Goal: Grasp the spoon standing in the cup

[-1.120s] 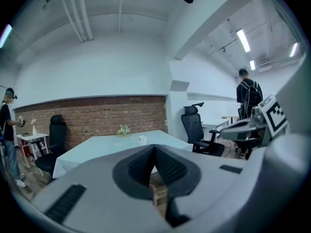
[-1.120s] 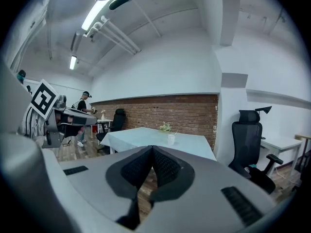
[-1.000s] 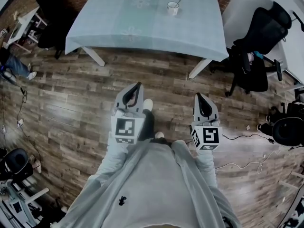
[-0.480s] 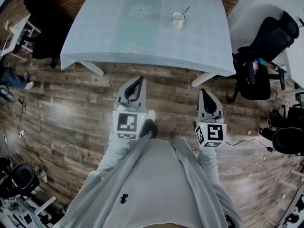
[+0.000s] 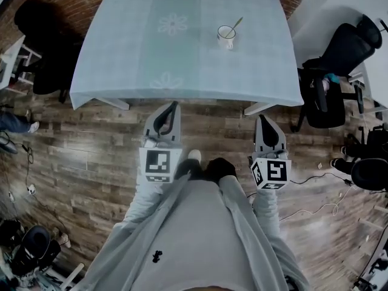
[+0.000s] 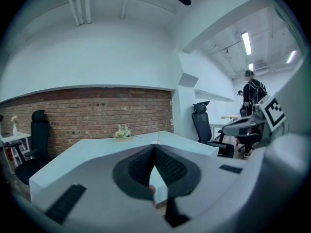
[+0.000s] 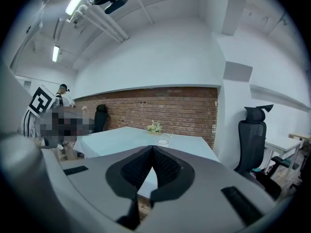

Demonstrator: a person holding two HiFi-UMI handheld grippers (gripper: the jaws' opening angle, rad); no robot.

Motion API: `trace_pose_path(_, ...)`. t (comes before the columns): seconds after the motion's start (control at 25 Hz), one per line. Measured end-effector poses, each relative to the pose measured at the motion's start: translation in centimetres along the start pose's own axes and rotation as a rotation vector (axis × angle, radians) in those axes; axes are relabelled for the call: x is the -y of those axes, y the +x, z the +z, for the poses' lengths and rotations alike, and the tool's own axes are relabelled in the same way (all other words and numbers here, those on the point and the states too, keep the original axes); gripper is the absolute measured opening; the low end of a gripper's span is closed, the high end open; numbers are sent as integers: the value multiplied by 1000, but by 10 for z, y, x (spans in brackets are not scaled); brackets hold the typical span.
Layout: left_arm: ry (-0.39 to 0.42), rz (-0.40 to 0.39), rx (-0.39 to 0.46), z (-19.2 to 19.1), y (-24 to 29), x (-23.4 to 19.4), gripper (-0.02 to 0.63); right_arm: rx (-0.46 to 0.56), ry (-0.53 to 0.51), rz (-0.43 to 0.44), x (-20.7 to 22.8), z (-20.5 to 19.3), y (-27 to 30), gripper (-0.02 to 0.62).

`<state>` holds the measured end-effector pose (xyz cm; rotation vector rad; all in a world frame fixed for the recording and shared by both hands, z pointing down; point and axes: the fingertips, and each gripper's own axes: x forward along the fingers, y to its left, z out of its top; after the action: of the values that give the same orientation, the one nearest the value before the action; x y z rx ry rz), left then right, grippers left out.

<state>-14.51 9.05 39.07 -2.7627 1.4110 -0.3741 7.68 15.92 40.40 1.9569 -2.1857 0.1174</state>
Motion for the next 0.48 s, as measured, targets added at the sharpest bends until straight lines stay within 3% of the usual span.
trace_pose_path(0.48,-17,14,-38,-8,90,-29,17,-40,12,2,44,-11,89,15)
